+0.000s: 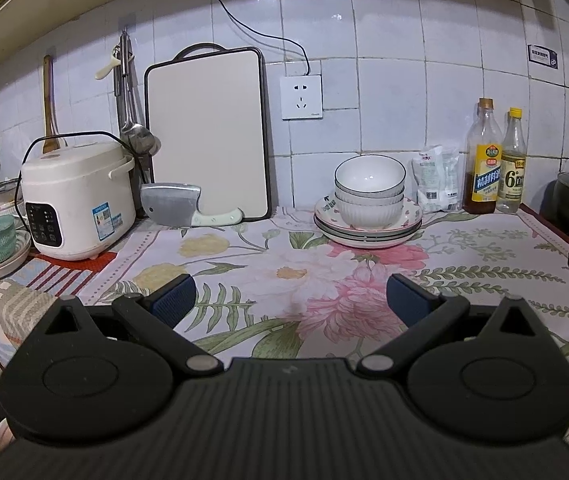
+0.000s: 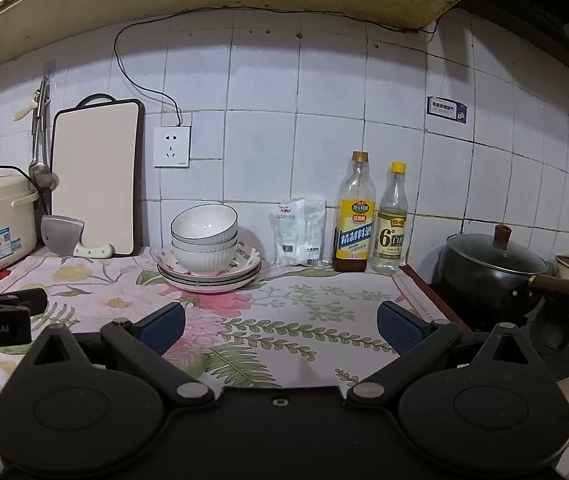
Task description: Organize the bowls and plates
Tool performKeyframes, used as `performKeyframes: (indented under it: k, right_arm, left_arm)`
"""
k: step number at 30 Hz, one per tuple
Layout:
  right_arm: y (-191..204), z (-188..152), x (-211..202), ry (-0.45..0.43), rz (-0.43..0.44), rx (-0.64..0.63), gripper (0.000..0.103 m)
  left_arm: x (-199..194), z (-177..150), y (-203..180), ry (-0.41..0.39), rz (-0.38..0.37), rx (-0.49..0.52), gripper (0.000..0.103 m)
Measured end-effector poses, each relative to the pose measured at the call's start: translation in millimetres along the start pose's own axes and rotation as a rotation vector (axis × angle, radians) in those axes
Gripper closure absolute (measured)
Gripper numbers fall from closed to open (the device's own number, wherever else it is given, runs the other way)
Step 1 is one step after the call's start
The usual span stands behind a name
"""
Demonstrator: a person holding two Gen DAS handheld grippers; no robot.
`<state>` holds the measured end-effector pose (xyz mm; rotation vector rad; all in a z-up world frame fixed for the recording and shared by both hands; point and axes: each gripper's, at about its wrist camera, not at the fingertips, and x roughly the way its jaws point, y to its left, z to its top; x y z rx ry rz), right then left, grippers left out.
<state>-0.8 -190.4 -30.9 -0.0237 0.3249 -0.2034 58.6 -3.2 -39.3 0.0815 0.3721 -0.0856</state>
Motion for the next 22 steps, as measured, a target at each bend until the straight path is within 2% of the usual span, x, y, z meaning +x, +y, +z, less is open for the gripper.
performKeyframes:
  k: [22]
  right_arm:
    - [-2.4, -0.2, 3.4, 0.021, -0.002, 0.012, 0.0]
  left_arm:
    - [0.7, -0.6, 2.4, 0.004, 0.007, 0.001, 0.0]
